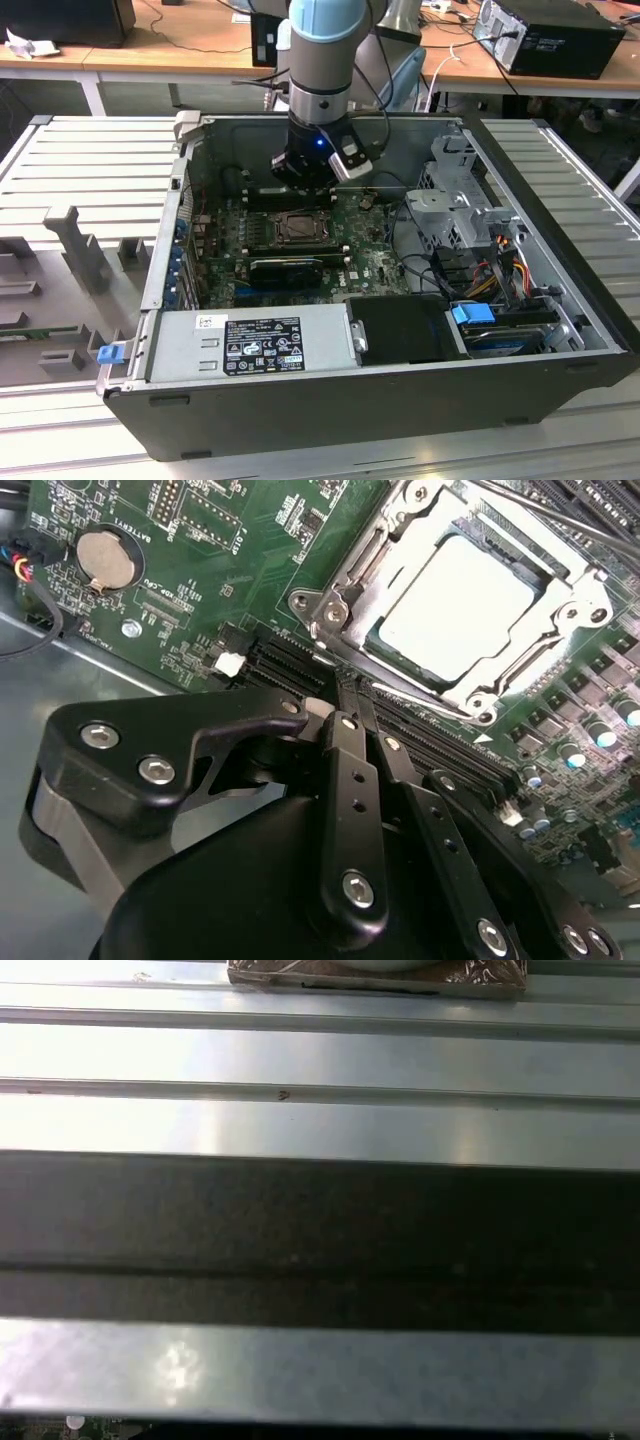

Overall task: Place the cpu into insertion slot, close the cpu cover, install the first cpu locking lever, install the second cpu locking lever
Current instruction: 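Install the first cpu locking lever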

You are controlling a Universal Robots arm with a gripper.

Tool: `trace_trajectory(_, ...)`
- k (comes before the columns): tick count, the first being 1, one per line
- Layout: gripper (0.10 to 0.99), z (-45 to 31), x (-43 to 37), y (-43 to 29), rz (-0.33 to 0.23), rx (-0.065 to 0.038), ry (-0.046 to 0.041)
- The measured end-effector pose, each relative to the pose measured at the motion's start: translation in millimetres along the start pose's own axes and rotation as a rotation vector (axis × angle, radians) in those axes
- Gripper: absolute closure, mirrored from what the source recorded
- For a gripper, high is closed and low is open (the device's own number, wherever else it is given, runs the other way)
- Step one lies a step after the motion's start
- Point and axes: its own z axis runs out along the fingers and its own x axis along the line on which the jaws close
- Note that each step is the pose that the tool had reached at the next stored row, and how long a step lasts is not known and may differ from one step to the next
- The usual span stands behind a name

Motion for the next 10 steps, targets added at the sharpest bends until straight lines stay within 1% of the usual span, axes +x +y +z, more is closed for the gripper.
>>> trace_trajectory(2,0.980,1.1,0.0,-0.1,0.000,0.000,0.0001)
trace_trajectory(5,0.980,2.7,-0.1,-0.3,0.000,0.006,0.0003)
trace_trajectory(6,0.980,2.9,-0.1,-0.3,0.000,0.010,0.0003)
trace_trajectory(8,0.980,3.3,-0.1,-0.4,0.000,0.016,0.0004)
trace_trajectory(10,0.980,4.1,0.0,-0.5,0.000,0.025,0.0008)
